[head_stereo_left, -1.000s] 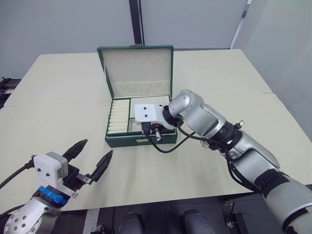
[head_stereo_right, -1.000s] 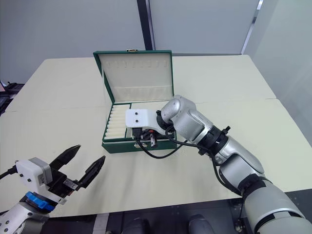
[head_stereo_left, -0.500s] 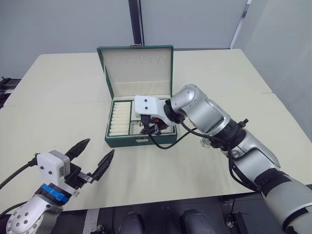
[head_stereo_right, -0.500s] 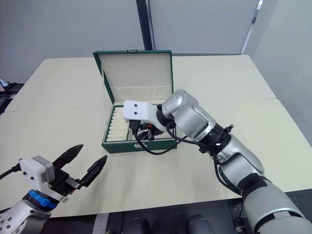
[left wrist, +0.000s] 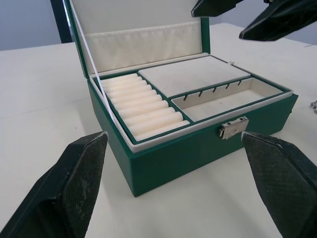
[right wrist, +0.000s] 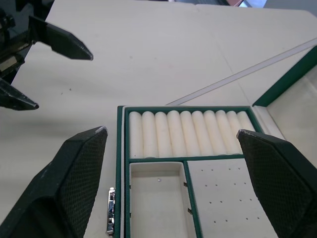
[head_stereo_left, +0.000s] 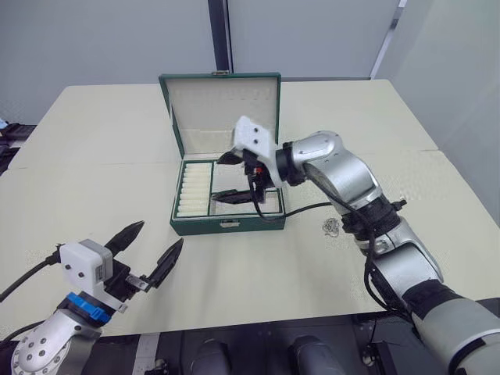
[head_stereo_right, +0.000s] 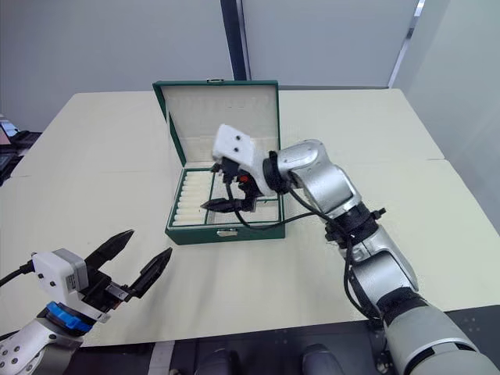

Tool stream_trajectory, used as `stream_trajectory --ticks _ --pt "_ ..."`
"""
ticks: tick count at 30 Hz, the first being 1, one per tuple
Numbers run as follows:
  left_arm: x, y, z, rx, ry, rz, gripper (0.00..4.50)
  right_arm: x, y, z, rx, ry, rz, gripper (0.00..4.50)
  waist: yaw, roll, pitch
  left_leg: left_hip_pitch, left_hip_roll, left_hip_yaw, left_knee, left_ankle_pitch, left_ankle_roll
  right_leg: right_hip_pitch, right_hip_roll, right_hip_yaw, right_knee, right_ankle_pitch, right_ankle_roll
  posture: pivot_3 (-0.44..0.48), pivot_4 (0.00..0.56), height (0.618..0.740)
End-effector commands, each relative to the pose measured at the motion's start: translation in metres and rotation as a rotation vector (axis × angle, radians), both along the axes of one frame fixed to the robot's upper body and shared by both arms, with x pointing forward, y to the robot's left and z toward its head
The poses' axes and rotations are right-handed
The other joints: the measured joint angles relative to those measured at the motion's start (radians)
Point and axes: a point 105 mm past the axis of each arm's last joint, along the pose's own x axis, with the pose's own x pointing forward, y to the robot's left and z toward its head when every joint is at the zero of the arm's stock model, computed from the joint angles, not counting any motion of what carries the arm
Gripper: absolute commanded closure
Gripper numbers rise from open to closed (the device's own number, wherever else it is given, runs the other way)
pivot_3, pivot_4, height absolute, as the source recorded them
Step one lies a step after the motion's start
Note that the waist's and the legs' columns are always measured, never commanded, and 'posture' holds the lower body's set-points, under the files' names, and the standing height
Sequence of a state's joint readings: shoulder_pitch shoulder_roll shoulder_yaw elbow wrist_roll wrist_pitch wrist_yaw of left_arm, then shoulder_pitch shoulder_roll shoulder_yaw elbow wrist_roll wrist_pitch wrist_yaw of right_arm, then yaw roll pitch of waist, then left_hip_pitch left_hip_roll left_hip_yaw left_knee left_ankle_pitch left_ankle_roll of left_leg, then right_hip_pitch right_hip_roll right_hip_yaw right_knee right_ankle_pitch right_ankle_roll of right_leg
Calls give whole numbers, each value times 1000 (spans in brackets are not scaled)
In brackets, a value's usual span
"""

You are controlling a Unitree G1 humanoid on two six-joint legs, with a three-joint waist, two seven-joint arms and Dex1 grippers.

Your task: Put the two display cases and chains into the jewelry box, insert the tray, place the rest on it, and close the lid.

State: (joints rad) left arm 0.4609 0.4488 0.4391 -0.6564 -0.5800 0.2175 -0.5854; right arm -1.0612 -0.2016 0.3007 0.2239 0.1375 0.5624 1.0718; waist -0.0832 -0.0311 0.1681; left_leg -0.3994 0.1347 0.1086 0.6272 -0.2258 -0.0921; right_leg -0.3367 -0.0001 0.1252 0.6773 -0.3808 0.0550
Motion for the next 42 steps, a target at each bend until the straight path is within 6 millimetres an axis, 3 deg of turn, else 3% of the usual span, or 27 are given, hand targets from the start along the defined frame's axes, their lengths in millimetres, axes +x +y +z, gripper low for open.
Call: stream_trajectory --ticks 1,5,14,20,25,32,37,42 --pt "-1 -1 7 8 -24 -22 0 7 -12 14 144 -5 -38 958 0 0 0 0 0 0 0 0 0 0 0 0 0 0 0 0 150 740" --pt "3 2 9 18 -25 -34 0 20 -22 6 254 29 -137 2369 -1 0 0 0 0 0 0 0 0 0 0 0 0 0 0 0 150 740" --pt "11 0 13 26 -31 -76 0 43 -28 -47 218 78 -313 4482 -2 0 0 0 0 0 0 0 0 0 0 0 0 0 0 0 150 740" --pt "14 -2 14 28 -28 -97 0 47 -33 -88 84 105 -375 4482 -2 -1 -1 1 0 0 0 0 0 0 0 0 1 0 0 0 150 740" --pt "16 0 16 35 -27 -103 0 43 -32 -100 34 123 -366 4482 -1 -3 -3 2 0 0 0 0 0 2 0 0 1 0 0 0 150 740" --pt "18 0 16 40 -29 -113 0 38 -28 -89 81 124 -322 4482 -1 -4 -4 2 0 0 0 0 0 2 0 0 1 0 0 0 150 740" --pt "21 1 19 49 -35 -128 0 30 -26 -40 280 140 -243 4482 -1 -3 -3 1 0 0 0 0 0 1 0 0 1 0 0 0 150 740" --pt "25 5 26 62 -48 -141 0 21 -48 3 391 113 -197 4482 0 -3 -2 0 0 0 0 0 0 0 0 0 1 0 0 0 150 740"
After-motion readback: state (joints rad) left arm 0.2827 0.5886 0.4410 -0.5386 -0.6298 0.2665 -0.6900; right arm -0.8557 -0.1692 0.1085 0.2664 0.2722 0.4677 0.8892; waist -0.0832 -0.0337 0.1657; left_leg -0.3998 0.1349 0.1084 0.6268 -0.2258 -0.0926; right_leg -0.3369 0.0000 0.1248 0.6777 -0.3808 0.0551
